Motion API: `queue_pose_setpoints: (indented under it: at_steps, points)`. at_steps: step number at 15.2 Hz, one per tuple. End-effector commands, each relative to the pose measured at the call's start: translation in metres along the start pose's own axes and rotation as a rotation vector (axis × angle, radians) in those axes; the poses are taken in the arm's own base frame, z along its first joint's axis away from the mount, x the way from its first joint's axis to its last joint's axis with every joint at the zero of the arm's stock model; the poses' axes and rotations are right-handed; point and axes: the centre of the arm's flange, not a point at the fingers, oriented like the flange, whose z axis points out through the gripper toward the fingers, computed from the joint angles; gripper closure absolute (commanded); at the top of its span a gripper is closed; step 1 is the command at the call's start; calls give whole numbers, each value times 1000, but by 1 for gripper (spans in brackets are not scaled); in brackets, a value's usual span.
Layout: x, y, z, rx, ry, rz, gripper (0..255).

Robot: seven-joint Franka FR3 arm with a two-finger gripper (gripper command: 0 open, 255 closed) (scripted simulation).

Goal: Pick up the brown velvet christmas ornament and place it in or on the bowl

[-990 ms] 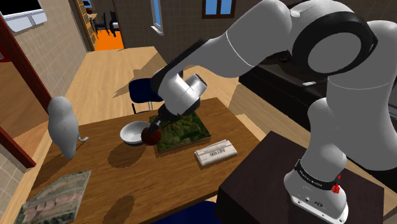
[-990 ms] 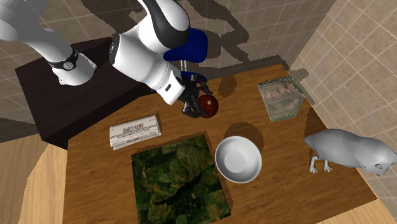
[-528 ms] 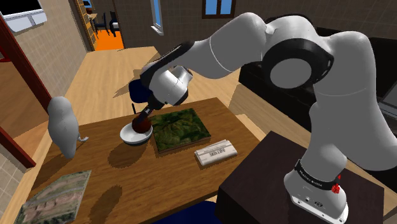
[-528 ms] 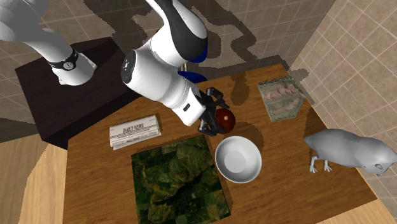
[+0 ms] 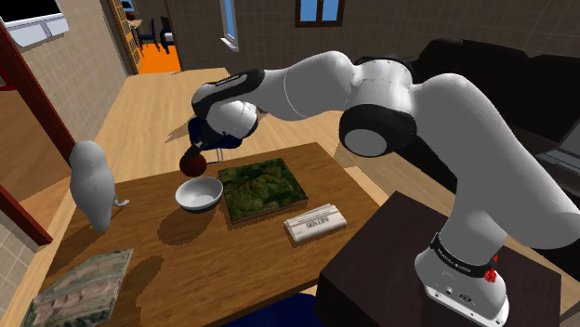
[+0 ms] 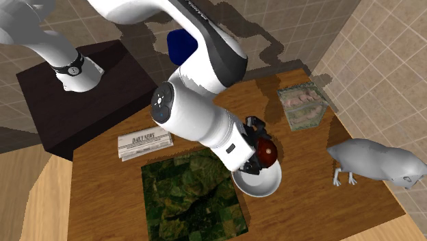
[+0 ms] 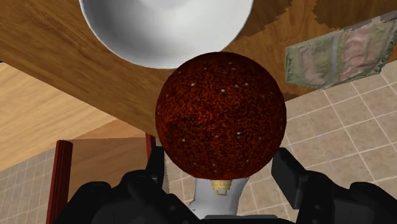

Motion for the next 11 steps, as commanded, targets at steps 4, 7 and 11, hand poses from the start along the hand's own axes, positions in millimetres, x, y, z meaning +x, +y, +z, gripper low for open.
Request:
queue_pose_setpoints:
  at_steps: [4,7,11]
  points:
    - [5,17,21,1,-2,0,255]
    - [-5,20,32,1,-2,0,255]
    - [-19,23,47,1,-2,0,255]
